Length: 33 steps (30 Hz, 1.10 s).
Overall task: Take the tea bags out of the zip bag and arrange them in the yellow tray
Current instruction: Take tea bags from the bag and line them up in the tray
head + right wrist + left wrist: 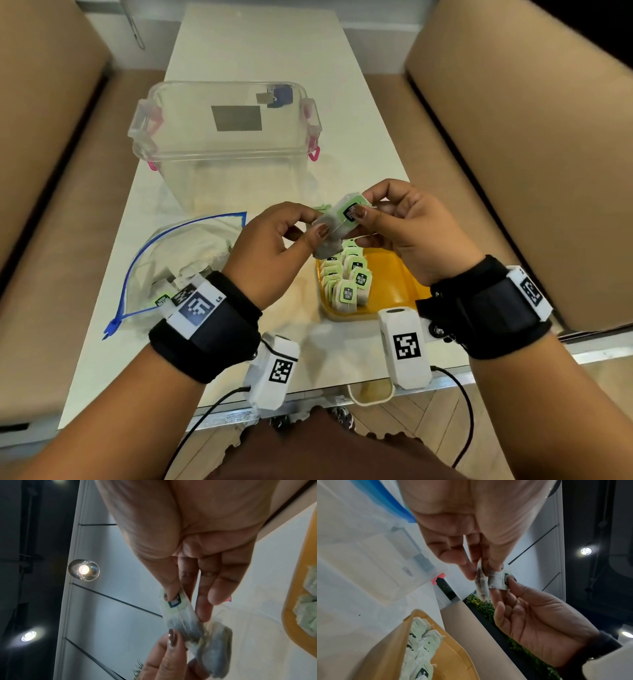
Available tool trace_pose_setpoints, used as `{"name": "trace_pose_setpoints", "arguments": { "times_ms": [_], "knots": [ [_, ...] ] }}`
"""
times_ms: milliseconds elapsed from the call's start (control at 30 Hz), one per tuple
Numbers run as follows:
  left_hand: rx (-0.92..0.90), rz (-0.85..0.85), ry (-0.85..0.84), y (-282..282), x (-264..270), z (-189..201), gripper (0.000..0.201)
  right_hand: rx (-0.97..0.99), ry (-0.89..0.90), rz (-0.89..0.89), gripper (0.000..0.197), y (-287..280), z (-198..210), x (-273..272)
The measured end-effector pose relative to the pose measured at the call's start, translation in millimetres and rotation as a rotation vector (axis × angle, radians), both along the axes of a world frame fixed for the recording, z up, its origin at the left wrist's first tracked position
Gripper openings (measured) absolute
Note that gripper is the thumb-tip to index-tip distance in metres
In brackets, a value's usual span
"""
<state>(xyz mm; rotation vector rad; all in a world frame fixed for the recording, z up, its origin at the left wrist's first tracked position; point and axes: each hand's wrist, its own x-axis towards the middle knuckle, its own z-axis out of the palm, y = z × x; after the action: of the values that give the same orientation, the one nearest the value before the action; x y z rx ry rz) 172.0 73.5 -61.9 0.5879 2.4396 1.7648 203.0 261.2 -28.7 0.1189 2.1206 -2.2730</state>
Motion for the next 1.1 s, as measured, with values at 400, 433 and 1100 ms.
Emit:
{"name": "trace_pose_setpoints", "arguments": {
  "times_ms": [400, 433, 1100],
  "knots": [
    [-0.088, -0.019, 0.078, 3.6, 2.5, -3.4, 0.011, 0.302, -0.003, 0.033, 0.006, 23.1, -2.9, 5.3],
    [-0.105, -0.010, 0.069, 3.0, 2.2, -6.7, 0.013, 0.399, -0.018, 0.050, 0.005, 27.4, -3.1, 5.1],
    [-0.117, 0.062, -0.010, -16.0, 18.9, -24.1, 0.026, 1.115, -0.643, 0.458, 0.013, 27.4, -60.0, -31.3]
  ]
}}
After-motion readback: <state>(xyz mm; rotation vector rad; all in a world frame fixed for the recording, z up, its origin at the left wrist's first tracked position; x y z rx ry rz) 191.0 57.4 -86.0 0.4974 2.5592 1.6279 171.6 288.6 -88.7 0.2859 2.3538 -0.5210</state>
